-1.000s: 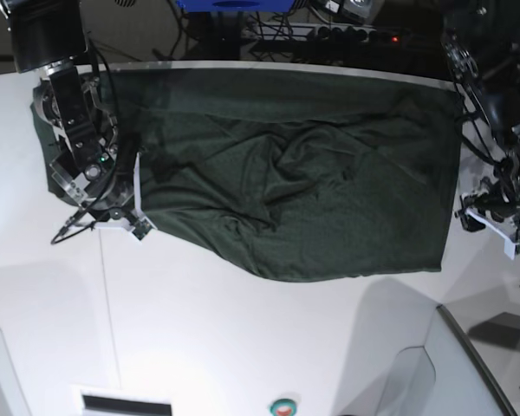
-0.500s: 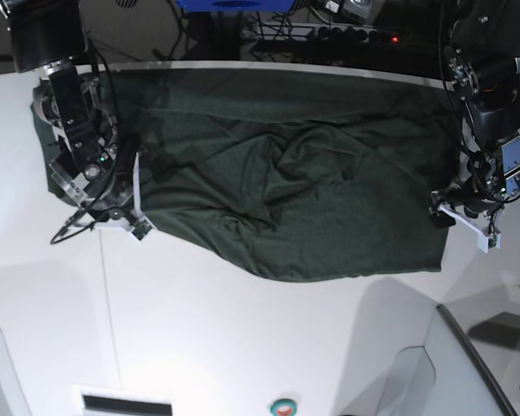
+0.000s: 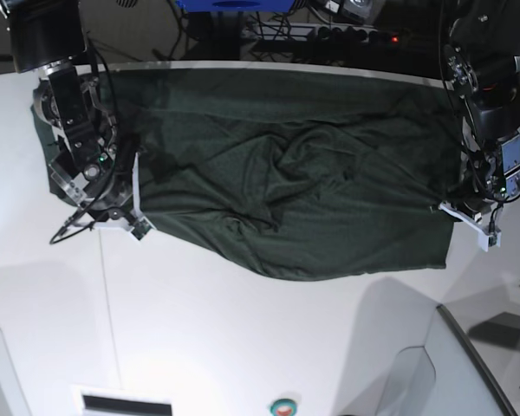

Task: Layout the t-shirt on the table in an organized manner, then fold the t-shirt properly
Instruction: 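Slide the left gripper along the shirt's side edge toward the hem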

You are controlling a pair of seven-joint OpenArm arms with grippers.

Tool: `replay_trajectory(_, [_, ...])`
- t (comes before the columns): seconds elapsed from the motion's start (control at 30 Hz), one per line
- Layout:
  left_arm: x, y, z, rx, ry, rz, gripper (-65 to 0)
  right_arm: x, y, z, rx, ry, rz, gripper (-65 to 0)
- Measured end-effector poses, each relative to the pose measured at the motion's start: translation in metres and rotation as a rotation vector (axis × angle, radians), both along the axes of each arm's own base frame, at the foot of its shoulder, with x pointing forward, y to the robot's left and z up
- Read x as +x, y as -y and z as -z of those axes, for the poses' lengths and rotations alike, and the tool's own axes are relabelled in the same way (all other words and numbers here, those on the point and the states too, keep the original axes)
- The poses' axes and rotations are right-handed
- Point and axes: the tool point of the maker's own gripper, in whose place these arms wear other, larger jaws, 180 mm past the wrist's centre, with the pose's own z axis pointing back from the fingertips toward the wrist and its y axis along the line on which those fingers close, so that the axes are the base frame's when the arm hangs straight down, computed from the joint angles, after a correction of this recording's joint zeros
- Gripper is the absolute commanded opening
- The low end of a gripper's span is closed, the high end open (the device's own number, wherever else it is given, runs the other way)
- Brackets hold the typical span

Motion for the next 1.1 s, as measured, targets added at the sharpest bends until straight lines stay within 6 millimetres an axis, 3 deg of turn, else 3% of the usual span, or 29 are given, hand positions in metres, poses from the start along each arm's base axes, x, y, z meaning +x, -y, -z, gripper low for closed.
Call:
replay_trajectory(0.13, [-0.013, 0.004, -0.005, 0.046, -0.076, 0.049, -65.0, 0.000, -0.001, 0.000, 0.002, 0.000, 0.000, -64.4])
replay_trajectory(0.3, [-0.012, 0.025, -0.025, 0.091, -0.032, 0.107, -65.0, 0.000, 0.000, 0.000, 0.001, 0.000, 0.000, -64.4])
replay_trajectory(0.43, [-0.014, 0.028, -0.040, 0.132, -0.005, 0.128, -65.0, -0.001, 0.000, 0.000, 0.001, -0.001, 0.000, -64.4])
replay_trajectory(0.63, [-0.050, 0.038, -0.023, 0.140, -0.062, 0.152, -65.0, -0.001, -0.001, 0.000, 0.002, 0.000, -0.001, -64.4])
replay_trajectory(0.8, [-0.069, 0.038, -0.025, 0.162, -0.101, 0.166, -65.0, -0.001, -0.001, 0.000, 0.002, -0.001, -0.001, -64.4])
replay_trajectory(1.0, [-0.073, 0.036, -0.025, 0.175, -0.116, 0.170, -64.5, -0.001, -0.004, 0.001, 0.004, -0.002, -0.007, -64.4])
replay_trajectory(1.1, [-0.077, 0.027, -0.027, 0.163, -0.102, 0.123, -38.8, -0.001, -0.004, 0.001, 0.004, -0.003, -0.007, -64.4])
